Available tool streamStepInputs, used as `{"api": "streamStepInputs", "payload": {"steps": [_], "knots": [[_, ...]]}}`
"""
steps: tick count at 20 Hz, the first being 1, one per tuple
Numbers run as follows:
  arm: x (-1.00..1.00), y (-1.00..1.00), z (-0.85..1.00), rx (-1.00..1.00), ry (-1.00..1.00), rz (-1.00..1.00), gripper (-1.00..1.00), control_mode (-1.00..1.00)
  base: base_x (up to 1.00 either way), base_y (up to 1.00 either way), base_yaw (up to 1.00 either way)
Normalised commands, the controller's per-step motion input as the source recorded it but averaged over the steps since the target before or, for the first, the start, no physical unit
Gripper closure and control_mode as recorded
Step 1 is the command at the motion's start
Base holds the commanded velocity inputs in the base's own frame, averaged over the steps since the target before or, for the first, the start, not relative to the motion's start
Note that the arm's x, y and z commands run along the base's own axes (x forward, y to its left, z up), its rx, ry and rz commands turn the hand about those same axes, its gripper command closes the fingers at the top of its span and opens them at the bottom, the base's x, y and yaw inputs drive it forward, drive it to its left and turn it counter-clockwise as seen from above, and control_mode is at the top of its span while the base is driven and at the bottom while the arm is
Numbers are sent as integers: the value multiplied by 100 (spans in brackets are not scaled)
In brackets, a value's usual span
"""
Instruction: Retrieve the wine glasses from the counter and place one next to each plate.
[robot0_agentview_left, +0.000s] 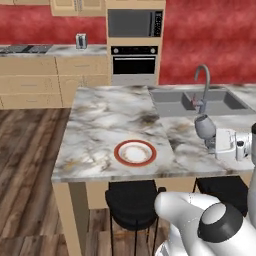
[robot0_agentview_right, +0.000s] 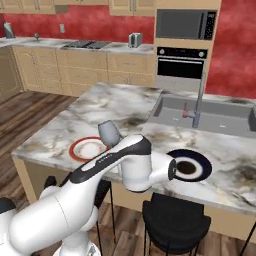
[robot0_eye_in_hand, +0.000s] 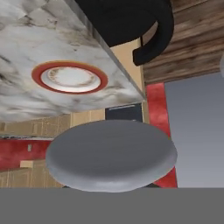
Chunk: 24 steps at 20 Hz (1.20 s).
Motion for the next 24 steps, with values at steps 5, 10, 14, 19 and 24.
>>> {"api": "streamStepInputs", "payload": {"steps": [5, 10, 14, 19, 24], "knots": [[0, 0, 0, 0, 0, 0, 100, 100, 23, -7, 31], [0, 0, 0, 0, 0, 0, 100, 100, 22, -14, 25], [0, 0, 0, 0, 0, 0, 100, 100, 25, -22, 23], [0, 0, 0, 0, 0, 0, 100, 100, 36, -25, 19], [58, -26, -1, 5, -14, 20, 100, -100, 0, 0, 0]]}}
